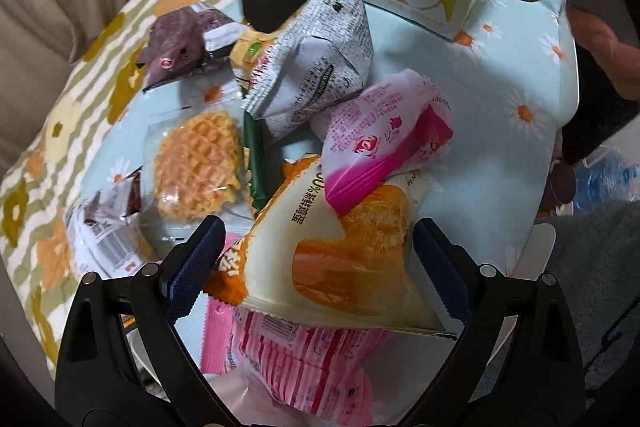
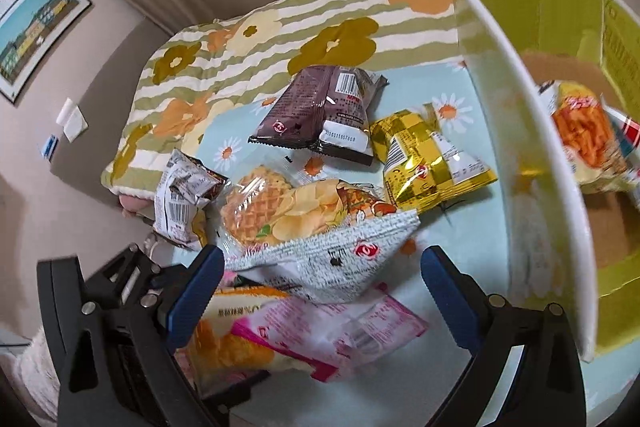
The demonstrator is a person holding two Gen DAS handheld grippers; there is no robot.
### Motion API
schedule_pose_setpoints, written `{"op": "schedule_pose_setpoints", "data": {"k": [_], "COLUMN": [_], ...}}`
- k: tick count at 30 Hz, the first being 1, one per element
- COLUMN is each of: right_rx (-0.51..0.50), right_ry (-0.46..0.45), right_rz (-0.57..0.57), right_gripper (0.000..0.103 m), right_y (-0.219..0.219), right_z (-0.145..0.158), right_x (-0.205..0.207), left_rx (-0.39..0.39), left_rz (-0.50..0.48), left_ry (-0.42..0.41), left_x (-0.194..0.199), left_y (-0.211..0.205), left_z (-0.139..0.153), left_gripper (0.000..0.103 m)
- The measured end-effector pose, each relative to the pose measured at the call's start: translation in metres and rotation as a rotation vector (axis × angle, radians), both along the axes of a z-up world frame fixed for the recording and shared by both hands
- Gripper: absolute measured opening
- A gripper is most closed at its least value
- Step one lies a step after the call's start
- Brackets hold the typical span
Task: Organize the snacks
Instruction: 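Grasp the orange cake bag with the left tool while the right tool grasps the white printed bag, then lift both bags and carry them over the cardboard box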
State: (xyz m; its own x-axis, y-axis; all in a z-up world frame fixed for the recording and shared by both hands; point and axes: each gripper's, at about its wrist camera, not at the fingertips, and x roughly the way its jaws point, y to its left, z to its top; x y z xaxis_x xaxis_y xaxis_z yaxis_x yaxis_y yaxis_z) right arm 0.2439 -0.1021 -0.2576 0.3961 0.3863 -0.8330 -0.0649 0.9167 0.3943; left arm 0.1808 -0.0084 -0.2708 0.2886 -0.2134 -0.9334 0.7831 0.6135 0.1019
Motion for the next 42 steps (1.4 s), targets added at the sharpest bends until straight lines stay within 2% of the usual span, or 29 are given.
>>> {"op": "schedule_pose_setpoints", "data": {"k": [2, 10, 28, 30, 32, 36, 37, 42], "right_rx": [0.02, 0.077, 0.181, 0.188, 0.209, 0.177, 0.176, 0.169], "right_ry": [0.02, 0.065, 0.147, 0.142, 0.139, 0.111, 0.106, 0.078], "right_rz": [-0.005, -0.042, -0.091, -0.088, -0.078, -0.06, -0.056, -0.029], "right_gripper": [0.098, 0.098, 0.098, 0.094, 0.077, 0.063, 0.057, 0.053], "right_y": [0.0, -0.005, -0.016, -0.016, -0.014, -0.01, -0.01, -0.007], "right_z": [-0.006, -0.02, -0.038, -0.037, -0.035, -0.024, -0.021, -0.007], "right_x": [0.003, 0.014, 0.026, 0.026, 0.025, 0.022, 0.021, 0.018], "left_rx": [-0.003, -0.026, -0.078, -0.084, -0.088, -0.1, -0.102, -0.1], "left_rz": [-0.008, 0.005, 0.147, 0.16, 0.172, 0.2, 0.208, 0.258], "left_ry": [0.008, 0.037, 0.041, 0.04, 0.039, 0.03, 0.026, -0.001], "left_x": [0.0, 0.001, -0.007, -0.006, -0.006, -0.006, -0.007, -0.011], "left_y": [-0.001, 0.0, 0.032, 0.035, 0.038, 0.043, 0.044, 0.054], "left_z": [-0.002, 0.001, 0.035, 0.036, 0.039, 0.046, 0.048, 0.062], "left_gripper": [0.086, 0.077, 0.076, 0.076, 0.076, 0.076, 0.076, 0.076]}}
